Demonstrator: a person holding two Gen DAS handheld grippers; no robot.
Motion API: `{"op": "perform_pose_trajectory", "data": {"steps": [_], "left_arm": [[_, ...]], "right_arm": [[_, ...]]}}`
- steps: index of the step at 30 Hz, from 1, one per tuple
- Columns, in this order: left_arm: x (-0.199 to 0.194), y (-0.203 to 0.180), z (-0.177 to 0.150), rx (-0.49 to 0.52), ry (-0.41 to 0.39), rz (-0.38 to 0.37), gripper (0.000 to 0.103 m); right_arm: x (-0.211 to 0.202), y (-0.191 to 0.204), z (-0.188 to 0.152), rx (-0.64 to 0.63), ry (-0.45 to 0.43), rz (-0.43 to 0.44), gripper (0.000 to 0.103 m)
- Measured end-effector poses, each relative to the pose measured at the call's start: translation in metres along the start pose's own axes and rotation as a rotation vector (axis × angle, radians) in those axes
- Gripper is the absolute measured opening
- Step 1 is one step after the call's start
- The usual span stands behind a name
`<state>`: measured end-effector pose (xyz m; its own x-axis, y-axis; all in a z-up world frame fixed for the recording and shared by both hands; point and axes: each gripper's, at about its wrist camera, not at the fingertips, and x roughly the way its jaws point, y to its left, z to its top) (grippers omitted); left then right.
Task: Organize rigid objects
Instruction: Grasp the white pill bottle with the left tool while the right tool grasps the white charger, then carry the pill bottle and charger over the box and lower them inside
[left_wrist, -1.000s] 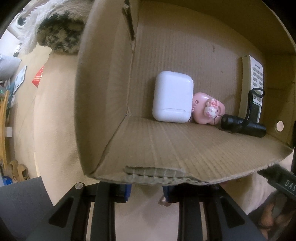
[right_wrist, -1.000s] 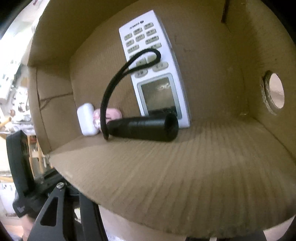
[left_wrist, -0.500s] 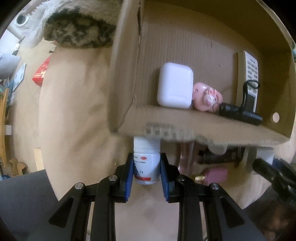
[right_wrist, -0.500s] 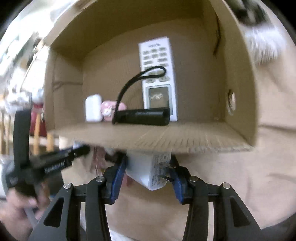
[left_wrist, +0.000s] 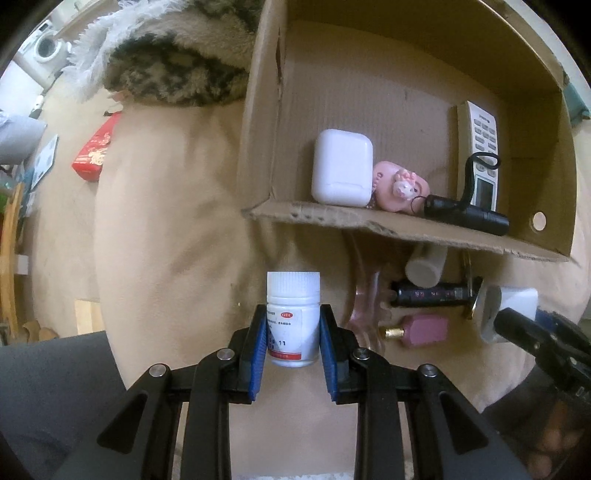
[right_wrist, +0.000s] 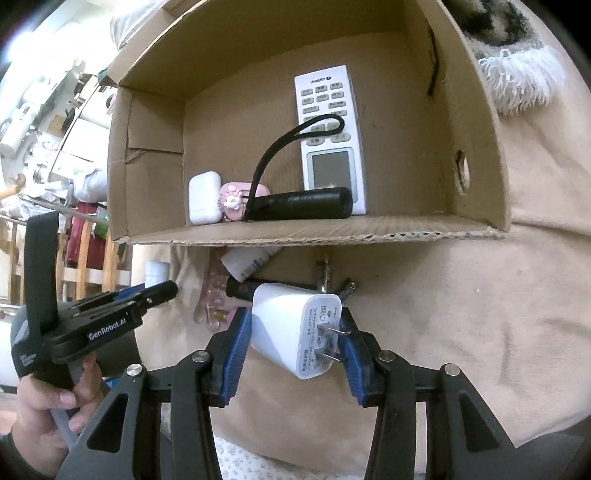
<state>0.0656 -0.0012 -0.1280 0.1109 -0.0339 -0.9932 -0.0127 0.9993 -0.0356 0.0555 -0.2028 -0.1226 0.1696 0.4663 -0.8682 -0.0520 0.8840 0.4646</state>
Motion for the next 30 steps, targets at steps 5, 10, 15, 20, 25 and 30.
{"op": "perform_pose_trajectory", "data": {"steps": [5, 10, 15, 20, 25, 30], "left_arm": [[-0.001, 0.002, -0.004, -0.018, -0.004, 0.013, 0.024], [-0.027, 0.001, -0.014, -0.022, -0.07, -0.006, 0.024], [-0.053, -0.002, -0.008, -0.01, -0.121, -0.039, 0.024], [-0.073, -0.011, -0.01, 0.018, -0.174, -0.054, 0.024], [-0.092, -0.017, 0.001, 0.034, -0.235, -0.045, 0.024], [-0.114, -0.012, 0.023, 0.024, -0.315, -0.048, 0.024]], "right_arm": [[-0.012, 0.0, -0.002, 0.0, -0.035, 0.013, 0.049], [-0.033, 0.003, -0.003, -0.011, -0.102, 0.041, 0.029], [-0.055, 0.005, -0.002, -0.016, -0.187, 0.025, 0.028], [-0.05, 0.007, -0.001, -0.016, -0.183, 0.063, 0.028], [-0.07, 0.012, 0.004, -0.031, -0.247, 0.083, 0.028], [-0.098, 0.018, 0.021, -0.044, -0.331, 0.096, 0.028]]}}
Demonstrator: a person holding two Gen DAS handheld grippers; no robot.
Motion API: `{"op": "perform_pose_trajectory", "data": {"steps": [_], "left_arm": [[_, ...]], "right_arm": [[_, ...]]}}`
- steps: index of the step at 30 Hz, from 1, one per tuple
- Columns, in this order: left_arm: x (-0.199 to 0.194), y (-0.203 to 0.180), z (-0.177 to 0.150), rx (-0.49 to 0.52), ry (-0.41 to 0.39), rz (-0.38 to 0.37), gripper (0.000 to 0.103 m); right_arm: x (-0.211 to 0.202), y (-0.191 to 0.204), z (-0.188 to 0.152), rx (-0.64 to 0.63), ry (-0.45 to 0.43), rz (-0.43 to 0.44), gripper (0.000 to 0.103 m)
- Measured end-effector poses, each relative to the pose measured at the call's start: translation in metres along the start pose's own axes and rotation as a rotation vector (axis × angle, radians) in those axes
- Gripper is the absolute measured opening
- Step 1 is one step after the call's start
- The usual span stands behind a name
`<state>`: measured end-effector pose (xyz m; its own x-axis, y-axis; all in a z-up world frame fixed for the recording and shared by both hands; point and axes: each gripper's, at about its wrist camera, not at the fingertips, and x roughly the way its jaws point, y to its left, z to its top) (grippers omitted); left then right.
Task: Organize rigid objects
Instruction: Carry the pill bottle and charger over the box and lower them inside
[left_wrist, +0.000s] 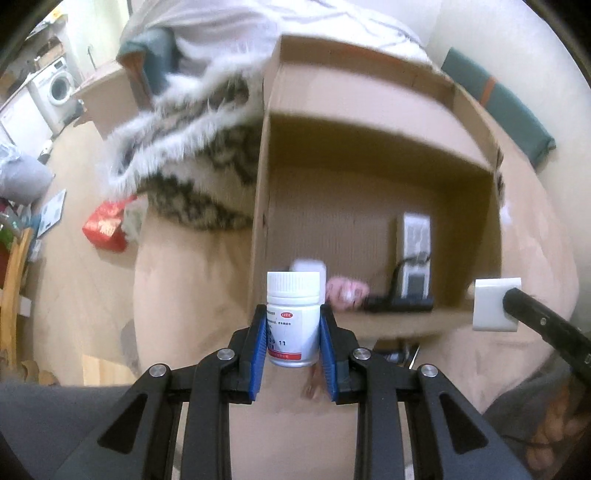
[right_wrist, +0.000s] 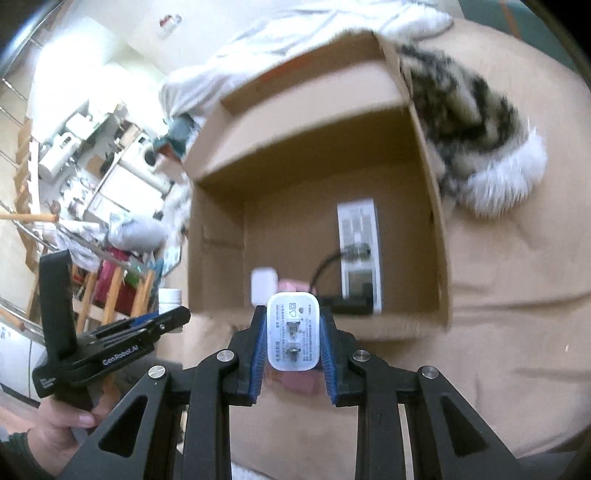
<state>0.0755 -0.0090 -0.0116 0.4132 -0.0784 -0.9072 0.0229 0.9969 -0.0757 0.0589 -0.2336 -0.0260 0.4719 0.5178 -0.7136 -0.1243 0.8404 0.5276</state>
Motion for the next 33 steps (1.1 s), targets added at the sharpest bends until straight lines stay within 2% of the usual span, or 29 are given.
{"op": "perform_pose_trajectory", "data": {"steps": [7, 14, 18, 21, 24, 33], "left_arm": [[0.001, -0.014, 0.036, 0.023, -0.045, -0.003, 0.024], [0.029, -0.03, 0.052, 0.065, -0.034, 0.008, 0.024], [0.053, -0.035, 0.048, 0.087, -0.019, 0.011, 0.024], [0.066, -0.029, 0.042, 0.064, -0.007, -0.011, 0.024], [0.077, -0.024, 0.037, 0.042, 0.004, -0.026, 0.024], [0.093, -0.024, 0.033, 0.063, 0.016, 0.006, 0.024]], "right_arm": [[-0.013, 0.001, 0.041, -0.03, -0.061, -0.022, 0.028], [0.012, -0.01, 0.066, -0.043, -0.038, -0.06, 0.028], [0.035, -0.024, 0.061, -0.009, 0.003, -0.064, 0.028], [0.048, -0.031, 0.054, 0.007, 0.035, -0.07, 0.028], [0.061, -0.031, 0.047, -0.021, 0.063, -0.104, 0.028], [0.082, -0.026, 0.044, -0.06, 0.108, -0.112, 0.028]]}}
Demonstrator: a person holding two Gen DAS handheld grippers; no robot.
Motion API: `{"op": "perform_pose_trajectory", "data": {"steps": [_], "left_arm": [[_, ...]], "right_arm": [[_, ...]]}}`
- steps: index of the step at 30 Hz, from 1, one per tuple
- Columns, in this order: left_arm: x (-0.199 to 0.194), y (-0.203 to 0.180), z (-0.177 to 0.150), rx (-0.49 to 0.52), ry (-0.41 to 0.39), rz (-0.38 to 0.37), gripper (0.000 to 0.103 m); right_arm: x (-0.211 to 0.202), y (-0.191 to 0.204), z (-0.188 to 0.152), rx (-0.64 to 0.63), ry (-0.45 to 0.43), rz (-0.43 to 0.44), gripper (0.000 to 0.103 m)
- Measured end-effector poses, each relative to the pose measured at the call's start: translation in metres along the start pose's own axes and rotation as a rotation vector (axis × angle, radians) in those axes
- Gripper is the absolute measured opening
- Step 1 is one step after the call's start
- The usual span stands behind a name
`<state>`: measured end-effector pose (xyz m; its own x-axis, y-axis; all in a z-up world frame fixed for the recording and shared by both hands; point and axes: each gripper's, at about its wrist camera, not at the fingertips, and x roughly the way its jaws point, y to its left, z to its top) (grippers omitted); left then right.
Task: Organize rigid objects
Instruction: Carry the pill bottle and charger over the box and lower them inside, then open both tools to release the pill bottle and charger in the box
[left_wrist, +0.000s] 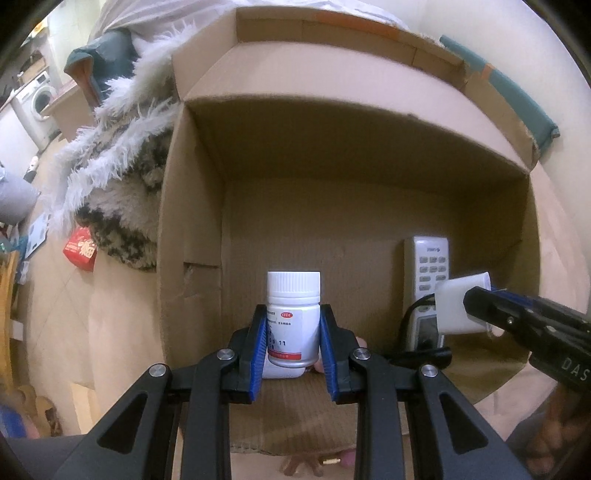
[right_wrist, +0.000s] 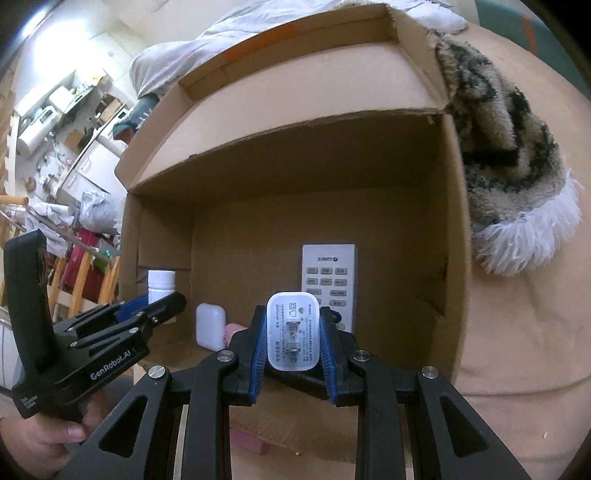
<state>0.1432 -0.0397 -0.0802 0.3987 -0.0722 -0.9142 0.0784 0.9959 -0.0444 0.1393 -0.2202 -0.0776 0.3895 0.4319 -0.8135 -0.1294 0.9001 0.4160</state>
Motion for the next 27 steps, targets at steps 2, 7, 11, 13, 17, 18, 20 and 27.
{"op": "perform_pose_trajectory", "data": {"steps": [2, 7, 11, 13, 17, 18, 20, 27], "left_arm": [[0.004, -0.002, -0.002, 0.002, 0.008, 0.007, 0.024], [0.009, -0.009, 0.0, 0.002, 0.016, 0.018, 0.024], [0.014, -0.014, 0.0, 0.011, 0.017, 0.028, 0.024], [0.015, -0.016, 0.0, 0.012, 0.017, 0.029, 0.024], [0.015, -0.019, -0.001, 0.024, 0.015, 0.045, 0.024], [0.015, -0.021, -0.001, 0.026, 0.011, 0.052, 0.024], [0.013, -0.02, -0.001, 0.022, 0.013, 0.055, 0.024], [0.001, -0.025, -0.001, 0.034, -0.007, 0.026, 0.056]], "right_arm": [[0.004, 0.0, 0.0, 0.004, 0.012, -0.002, 0.028], [0.013, 0.001, 0.003, 0.008, 0.032, -0.013, 0.028], [0.018, 0.0, 0.005, 0.012, 0.038, -0.02, 0.028], [0.019, -0.001, 0.006, 0.017, 0.041, -0.022, 0.028], [0.024, 0.001, 0.007, 0.018, 0.046, -0.052, 0.028], [0.026, 0.0, 0.007, 0.025, 0.049, -0.053, 0.028], [0.026, 0.001, 0.007, 0.033, 0.043, -0.051, 0.028], [0.015, 0.018, 0.01, -0.018, -0.02, -0.013, 0.066]]}}
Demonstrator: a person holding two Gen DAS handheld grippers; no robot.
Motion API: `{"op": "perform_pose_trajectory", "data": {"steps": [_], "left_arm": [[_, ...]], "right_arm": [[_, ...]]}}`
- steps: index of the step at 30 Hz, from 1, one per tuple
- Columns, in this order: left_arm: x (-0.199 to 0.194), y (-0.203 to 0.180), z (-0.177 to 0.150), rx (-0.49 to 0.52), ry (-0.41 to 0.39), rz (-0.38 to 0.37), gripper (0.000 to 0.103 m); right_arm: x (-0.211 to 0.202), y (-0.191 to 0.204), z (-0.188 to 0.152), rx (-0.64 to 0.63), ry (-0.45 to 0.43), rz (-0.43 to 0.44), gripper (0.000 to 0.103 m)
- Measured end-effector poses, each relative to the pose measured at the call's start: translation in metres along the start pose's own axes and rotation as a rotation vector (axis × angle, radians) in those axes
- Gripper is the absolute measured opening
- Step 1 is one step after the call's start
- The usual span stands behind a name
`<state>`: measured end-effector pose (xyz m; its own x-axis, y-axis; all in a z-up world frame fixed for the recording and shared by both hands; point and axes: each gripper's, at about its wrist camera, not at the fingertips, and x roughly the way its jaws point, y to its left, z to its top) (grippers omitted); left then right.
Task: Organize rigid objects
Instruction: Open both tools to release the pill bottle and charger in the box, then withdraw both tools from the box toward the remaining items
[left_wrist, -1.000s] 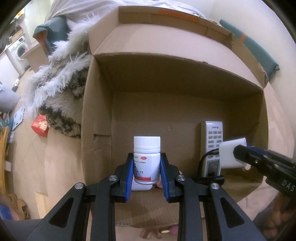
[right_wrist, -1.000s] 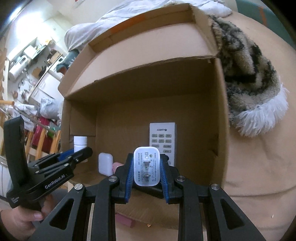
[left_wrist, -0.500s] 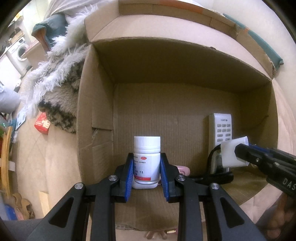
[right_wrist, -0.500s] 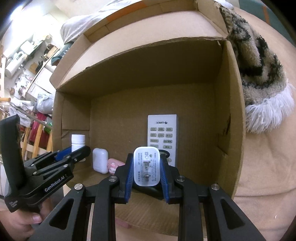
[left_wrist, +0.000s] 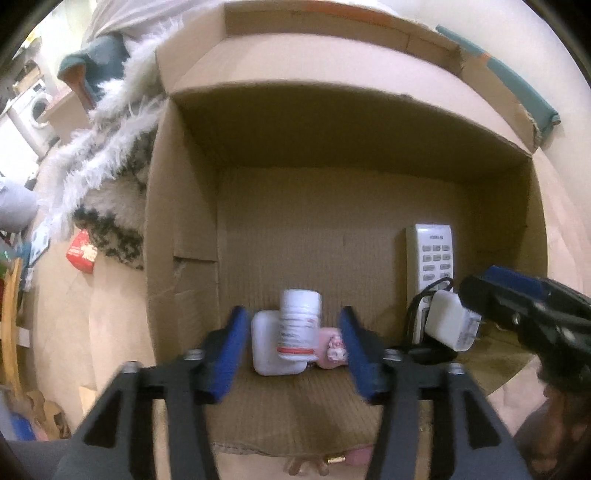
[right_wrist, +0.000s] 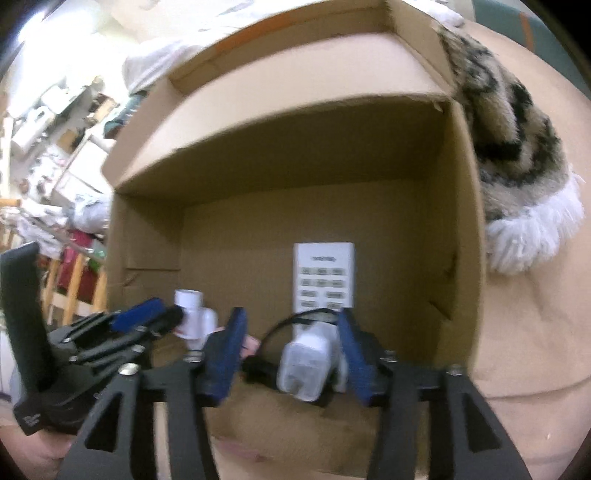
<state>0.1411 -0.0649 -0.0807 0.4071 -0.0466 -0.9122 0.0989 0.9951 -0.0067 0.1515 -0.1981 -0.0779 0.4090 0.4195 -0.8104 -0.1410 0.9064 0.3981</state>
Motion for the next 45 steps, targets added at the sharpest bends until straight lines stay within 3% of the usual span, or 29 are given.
{"op": "perform_pose_trajectory", "data": {"steps": [2, 11, 24, 30, 39, 45], "left_arm": [[-0.006, -0.003, -0.001, 0.015, -0.03, 0.023, 0.06], [-0.021, -0.008, -0.004, 0.049, -0.057, 0.046, 0.066], [-0.055, 0.025, -0.008, -0.04, -0.047, -0.034, 0.066], [-0.07, 0.04, -0.031, -0.112, -0.05, -0.07, 0.066], [-0.06, 0.049, -0.067, -0.113, 0.032, -0.045, 0.066], [-0.044, 0.042, -0.085, -0.096, 0.103, -0.032, 0.066]], "right_arm": [[-0.004, 0.008, 0.0, -0.032, -0.02, 0.007, 0.081], [-0.02, 0.003, 0.006, 0.011, -0.088, 0.057, 0.097], [-0.05, 0.0, -0.014, 0.024, -0.105, 0.064, 0.097], [-0.057, 0.003, -0.029, 0.0, -0.09, 0.067, 0.097], [-0.054, 0.012, -0.053, -0.084, -0.012, 0.066, 0.097], [-0.035, 0.017, -0.071, -0.15, 0.122, 0.052, 0.097]]}}
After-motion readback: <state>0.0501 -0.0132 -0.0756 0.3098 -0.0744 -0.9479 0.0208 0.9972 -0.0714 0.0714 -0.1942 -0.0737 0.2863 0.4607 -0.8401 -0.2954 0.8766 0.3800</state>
